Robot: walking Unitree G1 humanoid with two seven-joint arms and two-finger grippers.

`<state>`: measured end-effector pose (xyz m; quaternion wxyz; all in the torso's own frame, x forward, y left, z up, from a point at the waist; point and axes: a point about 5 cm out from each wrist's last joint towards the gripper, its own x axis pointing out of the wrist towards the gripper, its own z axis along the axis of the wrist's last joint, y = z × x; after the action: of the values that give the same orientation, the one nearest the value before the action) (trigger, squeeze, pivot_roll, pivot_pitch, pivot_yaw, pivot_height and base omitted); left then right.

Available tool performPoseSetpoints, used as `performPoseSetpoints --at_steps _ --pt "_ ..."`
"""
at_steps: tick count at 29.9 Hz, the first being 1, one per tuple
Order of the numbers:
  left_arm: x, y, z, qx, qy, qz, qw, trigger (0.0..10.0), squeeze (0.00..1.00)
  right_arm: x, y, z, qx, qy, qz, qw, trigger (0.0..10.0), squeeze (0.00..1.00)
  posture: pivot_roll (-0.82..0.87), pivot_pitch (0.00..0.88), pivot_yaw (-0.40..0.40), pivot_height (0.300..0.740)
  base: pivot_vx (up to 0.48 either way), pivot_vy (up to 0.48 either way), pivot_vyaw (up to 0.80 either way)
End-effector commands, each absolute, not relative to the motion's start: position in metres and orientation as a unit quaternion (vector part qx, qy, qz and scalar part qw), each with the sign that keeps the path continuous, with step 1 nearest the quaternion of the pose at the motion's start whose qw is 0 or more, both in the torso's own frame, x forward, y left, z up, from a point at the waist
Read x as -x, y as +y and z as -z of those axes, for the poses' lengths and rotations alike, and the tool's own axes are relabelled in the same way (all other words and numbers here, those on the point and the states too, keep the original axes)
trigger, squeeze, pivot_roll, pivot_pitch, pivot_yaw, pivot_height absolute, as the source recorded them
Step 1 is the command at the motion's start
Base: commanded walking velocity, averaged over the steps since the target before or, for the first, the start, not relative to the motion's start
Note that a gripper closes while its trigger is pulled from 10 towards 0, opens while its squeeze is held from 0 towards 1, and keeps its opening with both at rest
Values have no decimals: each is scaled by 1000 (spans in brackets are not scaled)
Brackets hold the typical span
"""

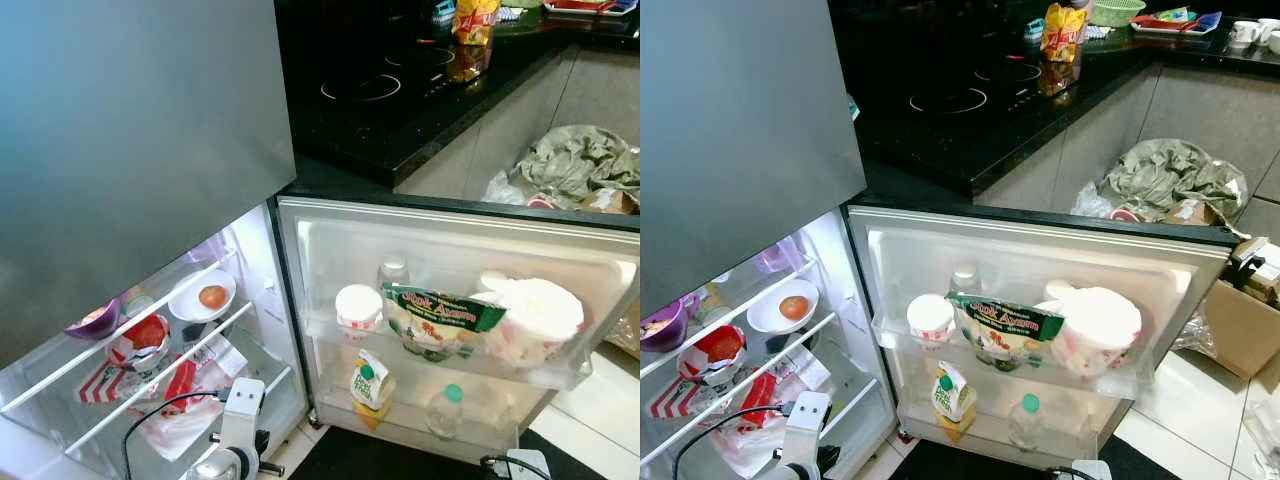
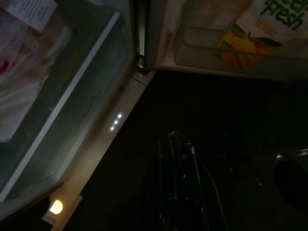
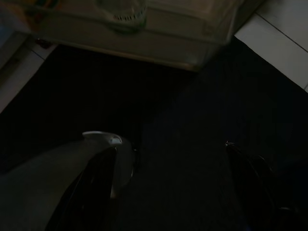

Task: Restocking fridge

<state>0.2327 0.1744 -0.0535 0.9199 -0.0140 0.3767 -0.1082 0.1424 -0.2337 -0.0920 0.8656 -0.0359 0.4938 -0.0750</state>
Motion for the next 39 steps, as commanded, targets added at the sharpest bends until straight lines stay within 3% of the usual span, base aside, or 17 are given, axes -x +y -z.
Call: performPoseSetpoints --at_steps 1,27,39 --pt "-229 170 57 18 386 111 916 10000 0 -139 -233 93 32 495 75 865 10000 0 -171 51 56 740 -289 0 0" --pt "-242 168 48 15 371 117 921 10000 0 -136 -239 92 38 494 70 866 10000 0 -173 65 47 740 -236 0 0" --pt "-256 158 38 17 341 121 932 10000 0 -178 -240 74 25 431 73 899 10000 0 -165 72 48 740 0 0 0"
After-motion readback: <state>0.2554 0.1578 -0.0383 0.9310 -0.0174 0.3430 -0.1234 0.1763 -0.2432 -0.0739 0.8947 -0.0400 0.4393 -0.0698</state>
